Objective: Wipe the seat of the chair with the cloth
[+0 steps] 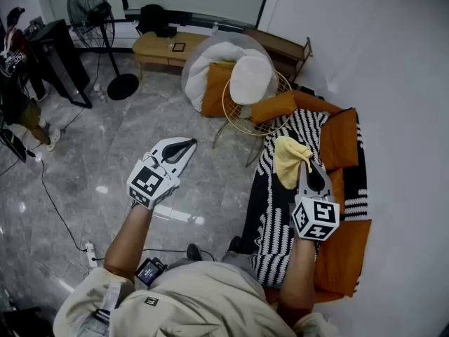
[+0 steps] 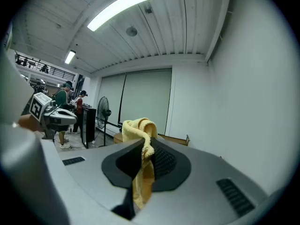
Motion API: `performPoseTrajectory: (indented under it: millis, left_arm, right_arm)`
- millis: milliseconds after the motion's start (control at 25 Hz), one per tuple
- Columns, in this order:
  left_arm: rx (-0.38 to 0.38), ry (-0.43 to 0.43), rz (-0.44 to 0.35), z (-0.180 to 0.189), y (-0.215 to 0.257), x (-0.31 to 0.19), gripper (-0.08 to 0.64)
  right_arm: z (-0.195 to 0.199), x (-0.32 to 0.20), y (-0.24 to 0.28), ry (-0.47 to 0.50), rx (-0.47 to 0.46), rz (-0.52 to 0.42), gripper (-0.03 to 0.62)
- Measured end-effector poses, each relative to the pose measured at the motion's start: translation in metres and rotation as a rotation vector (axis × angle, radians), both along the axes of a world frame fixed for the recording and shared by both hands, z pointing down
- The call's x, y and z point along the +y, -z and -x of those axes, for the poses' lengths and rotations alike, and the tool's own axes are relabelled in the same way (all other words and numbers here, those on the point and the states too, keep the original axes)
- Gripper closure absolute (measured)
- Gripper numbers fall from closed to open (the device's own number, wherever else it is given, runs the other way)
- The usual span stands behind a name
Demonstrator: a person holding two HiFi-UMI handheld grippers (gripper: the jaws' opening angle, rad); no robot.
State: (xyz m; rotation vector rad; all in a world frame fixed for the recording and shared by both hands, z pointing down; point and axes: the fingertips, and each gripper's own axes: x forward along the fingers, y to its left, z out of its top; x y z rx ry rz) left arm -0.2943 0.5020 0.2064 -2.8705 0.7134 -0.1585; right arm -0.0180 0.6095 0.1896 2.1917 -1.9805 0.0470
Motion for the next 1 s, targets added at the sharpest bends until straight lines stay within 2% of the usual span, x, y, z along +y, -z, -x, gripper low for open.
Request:
performPoseTrajectory:
  millis: [200, 640, 1000]
  left_arm:
    - [0.039, 0.029, 0.026, 0.012, 0.004, -0.005, 0.543]
    - [0.053, 0.008, 0.015, 0.017, 0.008, -0.006, 0.545]
    - [0.04, 0.016, 0.038, -0.001, -0.003, -0.023, 0.545]
  right_arm:
    - [0.007, -0.005, 0.007, 0.007, 0.007, -0.003, 0.552]
    - [0.016, -0.006, 0.009, -0.004, 0.0, -0.02, 0.551]
    - [-0.008, -0.025, 0.003, 0.017, -0.067, -0.026, 0.549]
